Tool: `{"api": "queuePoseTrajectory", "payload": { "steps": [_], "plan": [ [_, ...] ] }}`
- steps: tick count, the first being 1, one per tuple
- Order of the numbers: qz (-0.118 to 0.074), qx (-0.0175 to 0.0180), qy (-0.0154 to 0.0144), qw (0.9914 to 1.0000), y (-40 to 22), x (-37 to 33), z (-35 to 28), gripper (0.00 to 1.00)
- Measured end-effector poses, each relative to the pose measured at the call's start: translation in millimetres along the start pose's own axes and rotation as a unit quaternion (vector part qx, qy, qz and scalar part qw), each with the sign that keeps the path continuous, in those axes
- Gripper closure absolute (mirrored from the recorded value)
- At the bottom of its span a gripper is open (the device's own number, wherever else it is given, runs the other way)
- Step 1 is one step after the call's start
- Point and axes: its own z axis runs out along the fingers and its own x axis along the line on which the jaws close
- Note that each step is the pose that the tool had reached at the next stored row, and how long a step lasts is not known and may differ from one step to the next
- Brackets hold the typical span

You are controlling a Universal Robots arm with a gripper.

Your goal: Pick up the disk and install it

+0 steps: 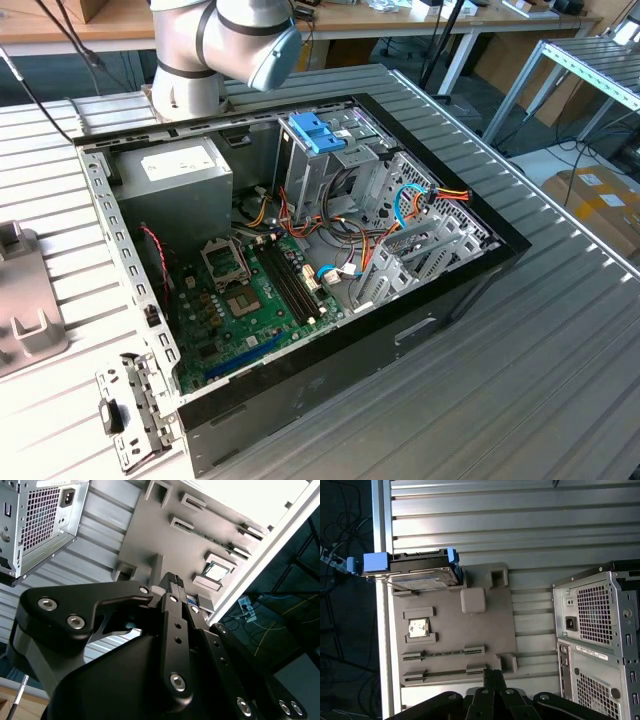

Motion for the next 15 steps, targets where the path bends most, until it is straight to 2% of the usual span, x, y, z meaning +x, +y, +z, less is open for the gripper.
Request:
{"api": "queuePoseTrajectory", "payload": {
  "steps": [15],
  "plan": [
    [0.000, 0.0000, 0.0000, 1.00000, -0.9, 11.4, -0.2, 0.89]
  ]
}}
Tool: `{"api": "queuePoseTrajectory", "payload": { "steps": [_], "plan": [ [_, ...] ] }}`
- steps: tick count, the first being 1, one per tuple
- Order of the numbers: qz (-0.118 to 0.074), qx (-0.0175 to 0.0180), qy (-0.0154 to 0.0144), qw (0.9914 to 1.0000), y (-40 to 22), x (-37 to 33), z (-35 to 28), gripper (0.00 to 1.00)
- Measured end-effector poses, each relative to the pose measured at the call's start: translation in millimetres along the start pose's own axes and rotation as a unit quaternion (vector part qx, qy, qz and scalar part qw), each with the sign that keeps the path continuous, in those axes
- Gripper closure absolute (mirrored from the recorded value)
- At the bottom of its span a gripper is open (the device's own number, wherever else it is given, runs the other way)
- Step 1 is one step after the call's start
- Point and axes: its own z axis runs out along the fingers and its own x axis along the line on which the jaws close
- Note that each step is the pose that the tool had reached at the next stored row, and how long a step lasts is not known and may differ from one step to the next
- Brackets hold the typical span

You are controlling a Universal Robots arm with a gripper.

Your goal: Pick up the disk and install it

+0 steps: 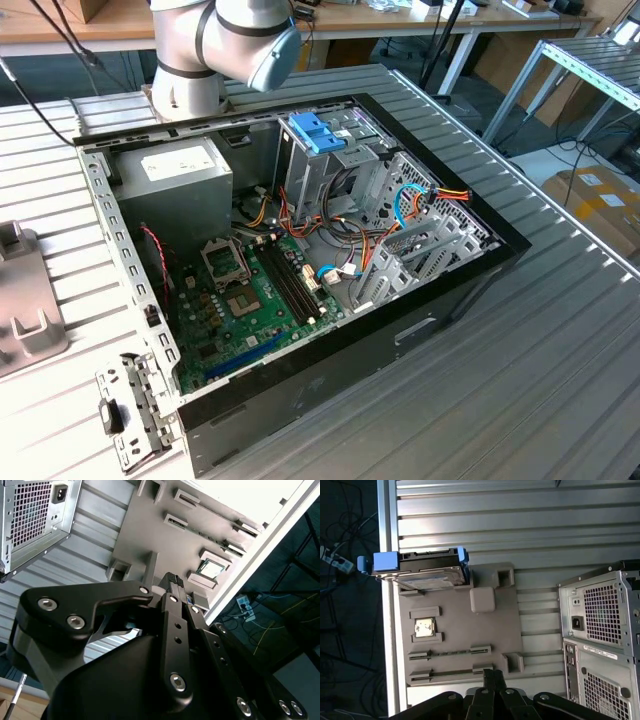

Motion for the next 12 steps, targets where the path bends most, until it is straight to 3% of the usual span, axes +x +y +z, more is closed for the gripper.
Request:
{"api": "queuePoseTrajectory", "payload": {
  "steps": [6, 12],
  "plan": [
    [0.000, 0.0000, 0.0000, 1.00000, 0.7, 8.1, 0.0, 0.89],
    [0.000, 0.0000, 0.0000, 1.00000, 7.8, 11.3, 0.5, 0.89]
  ]
}}
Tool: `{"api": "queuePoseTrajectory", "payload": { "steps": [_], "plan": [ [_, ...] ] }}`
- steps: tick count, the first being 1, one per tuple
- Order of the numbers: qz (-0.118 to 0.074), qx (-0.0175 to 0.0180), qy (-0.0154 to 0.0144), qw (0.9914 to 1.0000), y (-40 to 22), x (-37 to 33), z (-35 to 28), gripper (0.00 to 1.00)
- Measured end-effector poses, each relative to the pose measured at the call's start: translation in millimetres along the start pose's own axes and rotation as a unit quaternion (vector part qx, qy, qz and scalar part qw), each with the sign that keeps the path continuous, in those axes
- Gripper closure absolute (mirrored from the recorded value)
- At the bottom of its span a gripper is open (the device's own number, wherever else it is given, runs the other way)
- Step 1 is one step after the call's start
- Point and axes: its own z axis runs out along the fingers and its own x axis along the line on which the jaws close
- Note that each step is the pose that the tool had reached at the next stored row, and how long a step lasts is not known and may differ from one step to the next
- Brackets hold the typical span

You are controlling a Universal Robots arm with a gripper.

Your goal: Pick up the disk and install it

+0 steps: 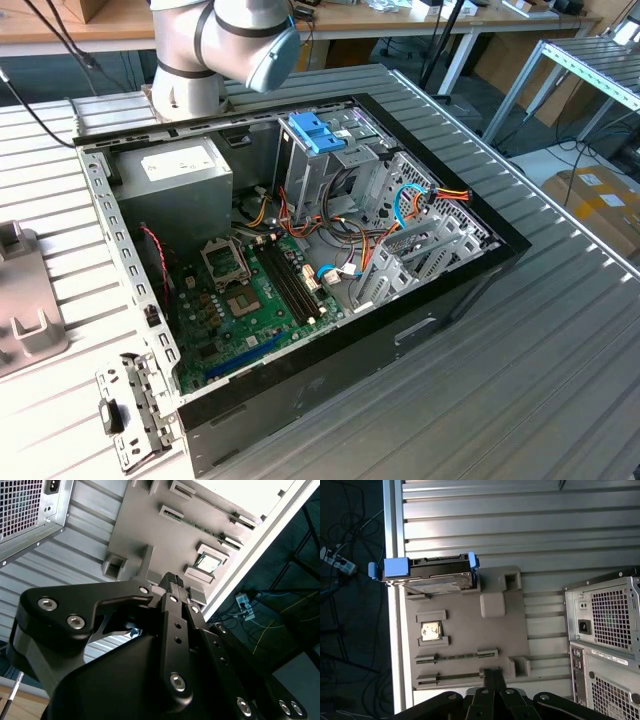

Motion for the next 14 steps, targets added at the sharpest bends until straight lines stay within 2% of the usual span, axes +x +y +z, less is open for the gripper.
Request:
{"api": "queuePoseTrajectory", "payload": {
  "steps": [3, 9, 11, 12, 14],
  "plan": [
    [0.000, 0.0000, 0.0000, 1.00000, 2.7, 2.6, 0.2, 0.89],
    [0.000, 0.0000, 0.0001, 1.00000, 5.8, 12.3, 0.3, 0.89],
    [0.000, 0.0011, -0.0001, 1.00000, 6.9, 15.3, 0.8, 0.89],
    [0.000, 0.0043, -0.0003, 0.99999, 8.6, 18.2, 1.2, 0.89],
    [0.000, 0.0132, -0.0010, 0.99991, 12.5, 21.7, 1.9, 0.89]
  ]
}}
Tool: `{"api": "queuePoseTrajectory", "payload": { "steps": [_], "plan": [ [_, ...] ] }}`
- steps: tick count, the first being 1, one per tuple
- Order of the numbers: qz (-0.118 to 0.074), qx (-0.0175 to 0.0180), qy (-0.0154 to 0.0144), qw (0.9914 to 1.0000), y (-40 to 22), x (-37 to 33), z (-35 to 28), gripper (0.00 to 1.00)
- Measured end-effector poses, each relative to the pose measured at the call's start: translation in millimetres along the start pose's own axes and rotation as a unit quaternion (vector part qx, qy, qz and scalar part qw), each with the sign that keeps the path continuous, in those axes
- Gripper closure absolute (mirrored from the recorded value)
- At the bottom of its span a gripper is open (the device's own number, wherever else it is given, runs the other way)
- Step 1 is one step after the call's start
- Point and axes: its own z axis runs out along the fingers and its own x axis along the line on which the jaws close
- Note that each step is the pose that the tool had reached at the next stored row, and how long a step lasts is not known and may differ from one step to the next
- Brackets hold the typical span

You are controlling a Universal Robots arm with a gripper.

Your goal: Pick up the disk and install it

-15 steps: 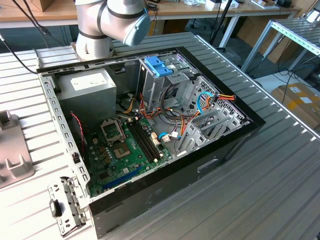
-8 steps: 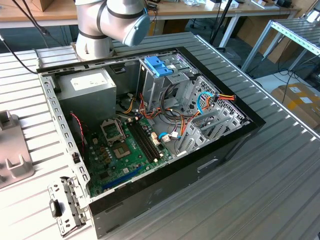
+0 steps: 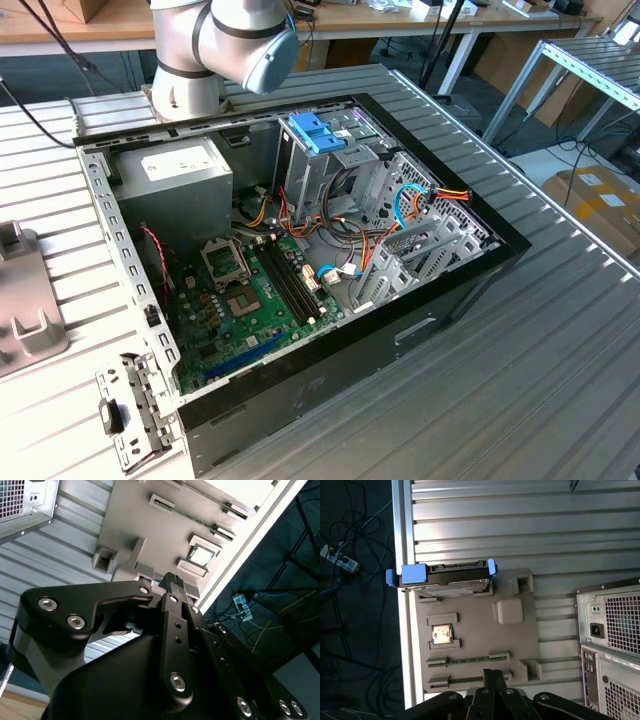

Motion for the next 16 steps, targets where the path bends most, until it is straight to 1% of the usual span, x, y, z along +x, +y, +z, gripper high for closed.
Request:
{"api": "queuePoseTrajectory", "payload": {
  "steps": [1, 2, 3, 4, 7, 11, 16],
  "plan": [
    [0.000, 0.0031, -0.0002, 1.00000, 1.6, 0.8, 0.2, 0.89],
    [0.000, 0.0051, -0.0004, 0.99999, 3.6, 1.4, 0.3, 0.89],
    [0.000, 0.0071, -0.0004, 0.99997, 8.8, 2.5, 0.4, 0.89],
    [0.000, 0.0071, -0.0005, 0.99997, 12.2, 3.1, 0.6, 0.89],
    [0.000, 0.0071, -0.0005, 0.99997, 16.0, 5.2, 0.8, 0.89],
    [0.000, 0.0071, -0.0005, 0.99997, 17.4, 9.8, 1.1, 0.89],
    [0.000, 0.0071, -0.0005, 0.99997, 18.0, 11.5, 1.7, 0.89]
  ]
}}
